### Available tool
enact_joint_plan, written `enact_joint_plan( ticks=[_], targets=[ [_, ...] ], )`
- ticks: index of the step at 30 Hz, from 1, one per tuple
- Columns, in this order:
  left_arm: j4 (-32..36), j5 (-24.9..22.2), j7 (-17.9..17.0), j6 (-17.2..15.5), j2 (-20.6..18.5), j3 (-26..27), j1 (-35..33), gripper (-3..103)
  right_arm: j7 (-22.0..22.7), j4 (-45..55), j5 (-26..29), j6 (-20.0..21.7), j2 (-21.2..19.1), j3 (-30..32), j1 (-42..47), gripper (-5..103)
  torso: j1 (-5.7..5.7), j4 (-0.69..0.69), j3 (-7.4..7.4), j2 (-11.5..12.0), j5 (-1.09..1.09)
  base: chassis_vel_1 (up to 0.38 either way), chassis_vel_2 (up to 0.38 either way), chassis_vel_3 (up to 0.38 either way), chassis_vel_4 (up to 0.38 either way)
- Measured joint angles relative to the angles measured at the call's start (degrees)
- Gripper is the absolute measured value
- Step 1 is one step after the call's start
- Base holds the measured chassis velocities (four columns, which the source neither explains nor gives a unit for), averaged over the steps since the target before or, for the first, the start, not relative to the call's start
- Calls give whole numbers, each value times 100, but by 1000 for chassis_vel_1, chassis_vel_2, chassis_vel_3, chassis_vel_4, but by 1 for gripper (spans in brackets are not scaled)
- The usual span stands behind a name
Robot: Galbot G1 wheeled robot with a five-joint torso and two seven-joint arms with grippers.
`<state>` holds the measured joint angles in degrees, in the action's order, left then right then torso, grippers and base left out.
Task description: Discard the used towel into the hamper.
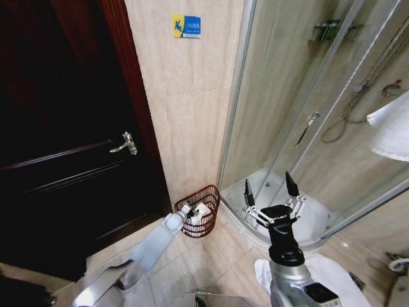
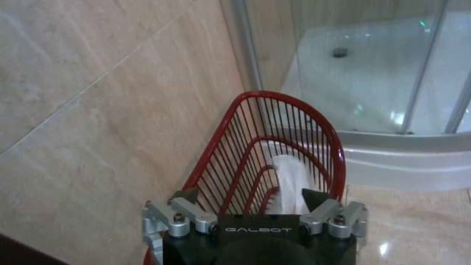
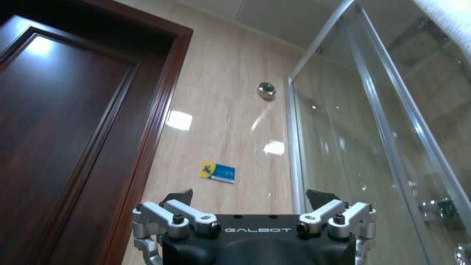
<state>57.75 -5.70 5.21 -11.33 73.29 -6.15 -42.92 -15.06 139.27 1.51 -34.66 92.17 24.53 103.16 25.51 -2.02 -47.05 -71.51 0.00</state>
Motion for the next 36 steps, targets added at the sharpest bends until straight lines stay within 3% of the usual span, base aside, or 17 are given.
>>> enact_joint_plan(
  ticks=[4,7,10,19,27,33,36],
  targets=[
    [103,-190,35,119,-30,81,-100,99,91,-10,-119,9,-1,-23,9,100,0,1,0,0,-1,0,0,0,0],
    [849,-755,154,-16,-274,249,-483,100,668,15,-340,121,-2,136,40,100,0,1,0,0,-2,0,0,0,0],
    [1358,-964,245,-112,-469,468,-790,100,907,66,-196,346,-2,217,4,100,-1,-1,0,0,1,0,0,0,0],
    [2114,-1082,268,-137,-495,1124,-1482,100,905,192,-102,518,-3,157,15,100,0,1,0,0,0,0,0,0,0],
    [3020,-1074,85,-124,-337,1434,-2220,100,955,324,121,498,-4,212,4,100,0,1,0,0,0,0,0,0,0],
    [3888,-928,-360,180,87,1856,-2837,100,1001,396,168,440,-3,340,16,100,0,1,0,0,0,0,0,0,0],
    [4247,-748,-403,263,287,2058,-3068,100,1003,397,84,403,-3,431,16,100,0,0,0,0,0,0,0,0,0]
  ],
)
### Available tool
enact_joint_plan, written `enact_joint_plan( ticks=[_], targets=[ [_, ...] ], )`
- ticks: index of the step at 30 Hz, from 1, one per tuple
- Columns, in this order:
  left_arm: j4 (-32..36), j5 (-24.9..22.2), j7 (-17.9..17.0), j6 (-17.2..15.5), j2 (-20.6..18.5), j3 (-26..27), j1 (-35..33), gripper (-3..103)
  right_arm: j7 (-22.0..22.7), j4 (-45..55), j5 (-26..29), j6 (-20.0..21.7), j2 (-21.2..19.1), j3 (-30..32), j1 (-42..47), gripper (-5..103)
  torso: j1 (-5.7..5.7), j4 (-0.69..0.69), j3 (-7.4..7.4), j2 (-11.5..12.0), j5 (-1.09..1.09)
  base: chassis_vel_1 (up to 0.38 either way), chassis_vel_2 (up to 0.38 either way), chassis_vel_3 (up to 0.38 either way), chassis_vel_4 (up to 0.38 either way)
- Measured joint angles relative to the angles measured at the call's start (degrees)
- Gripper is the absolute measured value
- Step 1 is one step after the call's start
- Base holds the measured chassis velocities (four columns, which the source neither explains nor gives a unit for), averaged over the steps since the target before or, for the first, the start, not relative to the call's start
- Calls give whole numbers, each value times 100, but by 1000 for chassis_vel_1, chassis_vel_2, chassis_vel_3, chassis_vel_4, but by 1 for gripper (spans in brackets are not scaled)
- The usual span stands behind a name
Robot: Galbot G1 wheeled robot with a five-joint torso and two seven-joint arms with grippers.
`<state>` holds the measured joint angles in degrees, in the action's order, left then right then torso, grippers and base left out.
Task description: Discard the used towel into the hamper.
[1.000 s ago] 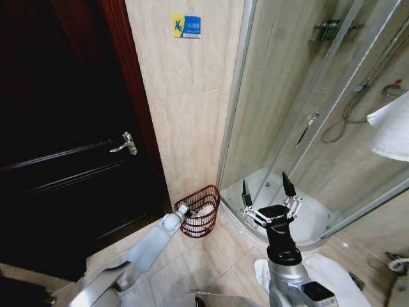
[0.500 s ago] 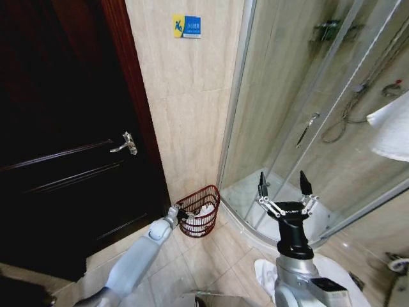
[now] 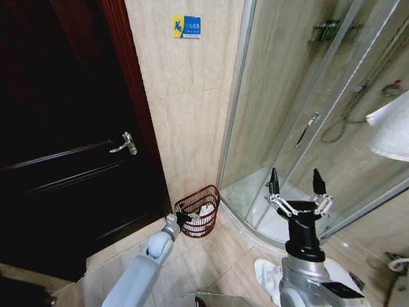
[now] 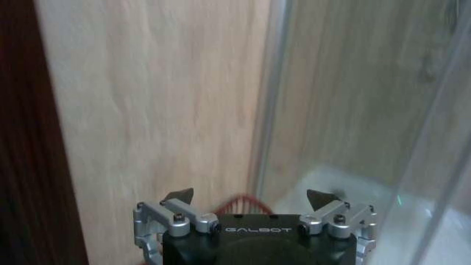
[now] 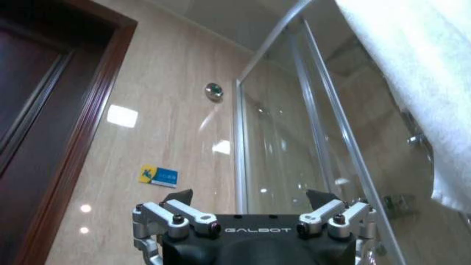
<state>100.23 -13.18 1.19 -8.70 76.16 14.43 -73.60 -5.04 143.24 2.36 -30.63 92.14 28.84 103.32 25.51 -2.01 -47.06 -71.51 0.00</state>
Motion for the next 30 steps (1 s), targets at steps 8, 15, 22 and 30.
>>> enact_joint_plan(
  ticks=[8,15,22,30],
  targets=[
    [1035,393,687,-160,563,758,-622,100,-50,8,509,468,-87,622,-274,100,0,-3,0,0,1,0,0,0,0],
    [1433,390,581,35,766,1053,-875,100,-463,9,728,446,-19,616,-267,100,1,0,0,0,0,0,0,0,0],
    [2307,263,552,-248,841,1347,-1279,100,-464,7,846,555,-71,610,-298,100,1,0,0,0,0,0,0,0,0],
    [3622,214,603,-474,784,1608,-2342,100,-444,4,720,785,-9,632,-322,100,0,-1,0,0,1,0,0,0,0]
  ],
)
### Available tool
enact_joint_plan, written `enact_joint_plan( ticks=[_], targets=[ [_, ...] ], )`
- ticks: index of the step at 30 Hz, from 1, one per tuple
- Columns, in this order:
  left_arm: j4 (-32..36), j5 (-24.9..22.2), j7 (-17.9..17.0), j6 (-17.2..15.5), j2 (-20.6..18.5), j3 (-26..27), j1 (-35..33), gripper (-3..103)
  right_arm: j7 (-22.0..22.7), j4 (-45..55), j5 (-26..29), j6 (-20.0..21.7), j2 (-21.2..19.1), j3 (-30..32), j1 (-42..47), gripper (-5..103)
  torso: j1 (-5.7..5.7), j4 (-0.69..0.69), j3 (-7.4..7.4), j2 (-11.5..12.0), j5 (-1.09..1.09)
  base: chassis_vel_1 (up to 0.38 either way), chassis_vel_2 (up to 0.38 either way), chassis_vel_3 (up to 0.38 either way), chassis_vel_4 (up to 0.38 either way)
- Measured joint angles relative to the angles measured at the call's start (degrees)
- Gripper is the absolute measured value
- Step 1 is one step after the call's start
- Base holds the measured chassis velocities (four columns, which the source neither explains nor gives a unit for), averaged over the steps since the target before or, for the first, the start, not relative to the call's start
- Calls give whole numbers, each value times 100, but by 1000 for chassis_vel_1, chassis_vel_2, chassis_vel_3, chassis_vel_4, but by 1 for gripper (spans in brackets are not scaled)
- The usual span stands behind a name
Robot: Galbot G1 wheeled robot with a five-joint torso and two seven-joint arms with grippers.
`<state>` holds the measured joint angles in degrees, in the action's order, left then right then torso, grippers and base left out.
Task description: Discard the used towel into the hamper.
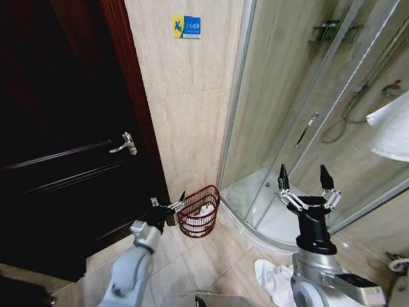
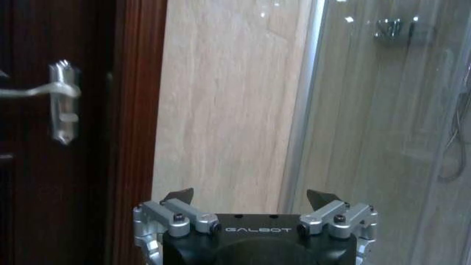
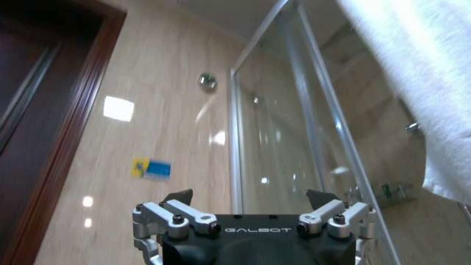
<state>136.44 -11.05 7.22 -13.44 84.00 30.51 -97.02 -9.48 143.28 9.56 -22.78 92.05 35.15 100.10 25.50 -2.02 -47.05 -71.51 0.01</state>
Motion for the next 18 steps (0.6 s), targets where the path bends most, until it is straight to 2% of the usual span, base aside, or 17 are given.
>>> enact_joint_plan(
  ticks=[4,5,9,13,18],
  targets=[
    [199,-49,-90,-26,217,2,-117,100,41,0,-82,201,4,-7,-68,100,0,1,0,0,0,0,0,0,0],
    [284,38,-83,-22,465,-26,-234,100,44,0,-118,421,5,3,-55,100,1,0,0,0,-1,0,0,0,0],
    [374,335,11,151,766,-153,-534,100,105,-2,-133,706,-18,36,-1,100,0,0,-1,1,0,0,0,0,0],
    [453,541,110,316,835,-229,-670,100,127,-3,-98,833,-52,50,-16,100,0,0,-1,1,0,0,0,0,0],
    [487,719,132,348,834,-370,-730,100,119,-3,14,815,-94,18,-24,100,0,1,-1,1,0,0,0,0,0]
  ],
)
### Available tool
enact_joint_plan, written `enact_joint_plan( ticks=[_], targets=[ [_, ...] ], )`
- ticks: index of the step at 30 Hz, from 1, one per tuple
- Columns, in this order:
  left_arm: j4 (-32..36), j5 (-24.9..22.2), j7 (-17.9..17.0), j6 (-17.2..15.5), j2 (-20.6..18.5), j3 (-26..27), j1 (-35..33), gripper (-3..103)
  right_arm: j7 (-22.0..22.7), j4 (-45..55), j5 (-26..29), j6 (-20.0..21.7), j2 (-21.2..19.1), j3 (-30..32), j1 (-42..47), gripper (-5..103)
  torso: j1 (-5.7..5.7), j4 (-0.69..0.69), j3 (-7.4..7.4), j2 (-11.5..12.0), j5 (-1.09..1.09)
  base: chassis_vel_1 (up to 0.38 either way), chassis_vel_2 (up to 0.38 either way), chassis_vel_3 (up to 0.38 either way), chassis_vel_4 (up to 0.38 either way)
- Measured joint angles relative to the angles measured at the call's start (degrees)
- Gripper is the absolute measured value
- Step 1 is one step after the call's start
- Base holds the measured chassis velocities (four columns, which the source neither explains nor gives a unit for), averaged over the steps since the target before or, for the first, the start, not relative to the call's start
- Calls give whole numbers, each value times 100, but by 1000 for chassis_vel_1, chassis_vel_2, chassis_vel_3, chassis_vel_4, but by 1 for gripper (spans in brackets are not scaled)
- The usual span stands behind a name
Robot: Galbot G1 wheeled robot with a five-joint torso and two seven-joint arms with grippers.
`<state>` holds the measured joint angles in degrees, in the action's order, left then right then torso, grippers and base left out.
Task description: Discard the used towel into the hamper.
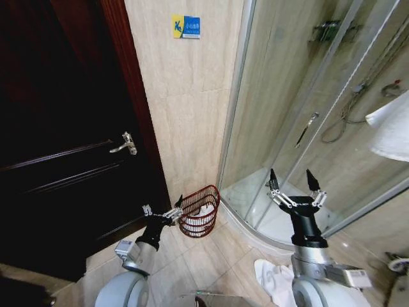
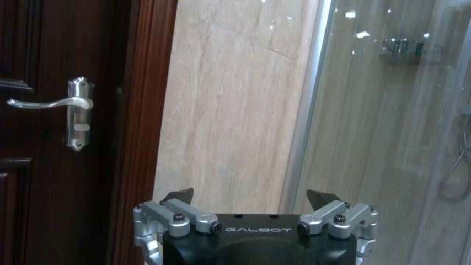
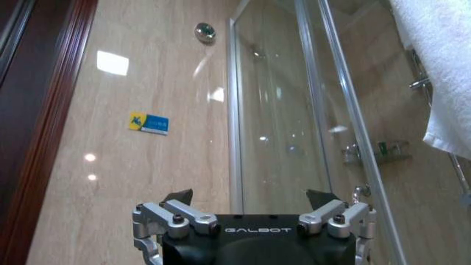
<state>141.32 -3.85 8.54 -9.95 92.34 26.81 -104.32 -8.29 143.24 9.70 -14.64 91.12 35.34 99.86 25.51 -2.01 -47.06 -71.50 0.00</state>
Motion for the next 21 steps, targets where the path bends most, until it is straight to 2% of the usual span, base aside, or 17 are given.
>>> enact_joint_plan(
  ticks=[5,12,14,15,18,21],
  targets=[
    [0,9,-2,2,-5,-9,3,100,114,0,74,-184,-49,63,-49,100,0,0,0,0,0,0,0,0,0],
    [-6,8,-4,2,-11,-11,15,100,271,0,136,-336,-176,692,51,100,0,0,0,0,0,0,0,0,0],
    [-13,6,-6,2,-13,-11,18,100,420,-1,390,-402,-262,1308,24,100,0,0,0,0,0,0,0,0,0],
    [-13,6,-6,2,-13,-11,18,100,420,-1,390,-402,-262,1308,24,100,0,0,0,0,0,0,0,0,0],
    [-18,3,-7,2,-16,-10,21,100,425,0,712,-441,-357,1889,0,100,0,0,0,0,0,-17,-6,7,8],
    [-20,2,-7,2,-17,-10,23,100,425,-1,873,-440,-387,2097,6,100,0,0,0,0,-1,-57,-21,27,27]
  ],
)
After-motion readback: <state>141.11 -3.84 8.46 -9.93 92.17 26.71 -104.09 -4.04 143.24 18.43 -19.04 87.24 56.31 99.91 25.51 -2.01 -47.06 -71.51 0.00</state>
